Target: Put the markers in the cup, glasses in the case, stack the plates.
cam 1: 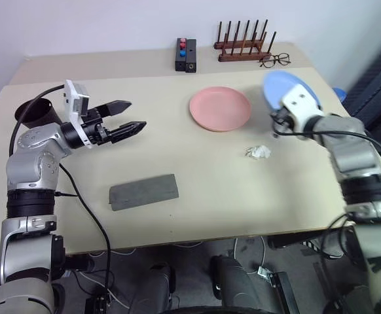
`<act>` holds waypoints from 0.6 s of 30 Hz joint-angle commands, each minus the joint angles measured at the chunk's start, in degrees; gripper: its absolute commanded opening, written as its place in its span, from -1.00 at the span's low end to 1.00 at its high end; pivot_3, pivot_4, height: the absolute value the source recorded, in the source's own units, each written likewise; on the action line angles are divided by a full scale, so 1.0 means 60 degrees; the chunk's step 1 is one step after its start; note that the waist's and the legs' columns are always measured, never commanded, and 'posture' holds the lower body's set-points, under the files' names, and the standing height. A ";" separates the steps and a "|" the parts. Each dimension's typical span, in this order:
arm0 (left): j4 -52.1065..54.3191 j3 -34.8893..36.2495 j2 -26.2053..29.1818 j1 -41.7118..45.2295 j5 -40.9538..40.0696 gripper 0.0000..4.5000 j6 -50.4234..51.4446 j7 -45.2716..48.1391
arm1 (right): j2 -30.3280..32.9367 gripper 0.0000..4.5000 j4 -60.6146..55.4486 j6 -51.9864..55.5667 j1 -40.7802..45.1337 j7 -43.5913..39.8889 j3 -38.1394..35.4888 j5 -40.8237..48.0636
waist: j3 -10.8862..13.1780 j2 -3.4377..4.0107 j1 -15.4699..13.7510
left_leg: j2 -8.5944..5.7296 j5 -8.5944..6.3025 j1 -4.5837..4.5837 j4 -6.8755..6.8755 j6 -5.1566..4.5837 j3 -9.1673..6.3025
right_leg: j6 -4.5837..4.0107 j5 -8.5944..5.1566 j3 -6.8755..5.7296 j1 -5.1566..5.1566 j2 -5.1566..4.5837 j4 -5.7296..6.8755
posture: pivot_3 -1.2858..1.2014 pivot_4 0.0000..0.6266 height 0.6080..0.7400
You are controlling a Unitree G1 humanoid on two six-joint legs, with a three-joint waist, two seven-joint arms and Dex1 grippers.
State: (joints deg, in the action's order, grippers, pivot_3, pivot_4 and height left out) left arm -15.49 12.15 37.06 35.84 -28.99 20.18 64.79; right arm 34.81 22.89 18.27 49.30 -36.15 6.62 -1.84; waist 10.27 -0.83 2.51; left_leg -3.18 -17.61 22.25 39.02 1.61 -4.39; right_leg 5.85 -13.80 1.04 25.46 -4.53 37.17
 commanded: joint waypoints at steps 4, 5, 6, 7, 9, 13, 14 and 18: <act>0.1046 0.0462 -0.0026 -0.0862 -0.0298 1.00 -0.0140 -0.0599 | -0.1192 -0.98 -0.0267 -0.0420 0.0551 0.0130 0.0302 -0.0073 | -0.0001 -0.0004 -0.0164 | -0.0017 -0.0003 0.0024 0.0020 -0.0005 -0.0024 | 0.0000 0.0000 -0.0017 -0.0001 -0.0007 -0.0008 | 0.03 -0.52 1.00; 0.1197 0.0476 -0.0042 -0.1027 -0.0348 1.00 -0.0116 -0.0659 | -0.1427 -0.98 -0.0198 -0.0447 0.0537 0.0109 0.0390 -0.0056 | -0.0001 -0.0004 -0.0209 | -0.0018 -0.0003 0.0024 0.0023 -0.0006 -0.0025 | 0.0000 0.0000 -0.0018 -0.0003 -0.0008 -0.0009 | 0.03 -0.52 1.00; 0.1316 0.0471 -0.0044 -0.1162 -0.0389 1.00 -0.0088 -0.0689 | -0.1544 -0.98 -0.0119 -0.0546 0.0524 0.0068 0.0531 -0.0134 | -0.0001 -0.0003 -0.0233 | -0.0019 -0.0003 0.0024 0.0023 -0.0006 -0.0023 | 0.0000 0.0000 -0.0017 -0.0002 -0.0008 -0.0007 | 0.03 -0.52 1.00; 0.1436 0.0442 -0.0039 -0.1283 -0.0405 1.00 -0.0075 -0.0701 | -0.1622 -0.98 -0.0030 -0.0668 0.0519 -0.0005 0.0673 -0.0221 | -0.0001 -0.0003 -0.0253 | -0.0019 -0.0003 0.0023 0.0022 -0.0006 -0.0024 | 0.0000 0.0000 -0.0017 -0.0001 -0.0007 -0.0006 | 0.03 -0.52 1.00; 0.1590 0.0425 -0.0057 -0.1430 -0.0454 1.00 -0.0060 -0.0775 | -0.1819 -0.98 0.0149 -0.0550 0.0544 -0.0382 0.0726 0.0005 | -0.0001 -0.0003 -0.0253 | -0.0018 -0.0002 0.0022 0.0022 -0.0004 -0.0025 | 0.0000 0.0000 -0.0019 0.0000 -0.0004 -0.0002 | 0.03 -0.52 1.00; 0.1684 0.0415 -0.0074 -0.1503 -0.0540 1.00 -0.0032 -0.0847 | -0.2035 -0.69 0.0697 -0.0209 0.0798 -0.0750 0.0498 0.0374 | -0.0001 -0.0003 -0.0236 | -0.0017 -0.0001 0.0020 0.0022 -0.0003 -0.0025 | 0.0000 0.0000 -0.0019 -0.0001 -0.0001 0.0002 | 0.03 -0.52 1.00; 0.1669 0.0378 -0.0086 -0.1495 -0.0511 1.00 -0.0091 -0.0846 | -0.2041 -0.57 0.0831 -0.0260 0.0870 -0.0649 0.0465 0.0316 | -0.0001 -0.0002 -0.0233 | -0.0017 -0.0001 0.0020 0.0022 -0.0003 -0.0024 | 0.0000 0.0000 -0.0019 -0.0001 -0.0001 0.0002 | 0.03 -0.52 1.00; 0.1622 0.0303 -0.0134 -0.1421 -0.0558 1.00 -0.0106 -0.0784 | -0.1995 0.33 0.0901 -0.0287 0.0943 -0.0488 0.0323 0.0274 | 0.0000 -0.0002 -0.0224 | -0.0016 -0.0001 0.0020 0.0021 -0.0003 -0.0024 | 0.0000 0.0000 -0.0019 0.0001 -0.0001 0.0002 | 0.03 -0.52 1.00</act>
State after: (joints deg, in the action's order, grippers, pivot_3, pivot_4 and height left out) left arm -7.52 13.14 36.01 26.70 -31.23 19.82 59.74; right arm 22.56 29.61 17.08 52.62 -39.59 10.50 -0.92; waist 10.26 -0.84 1.17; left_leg -3.28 -17.62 22.37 39.15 1.59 -4.53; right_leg 5.85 -13.80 0.92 25.47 -4.53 37.19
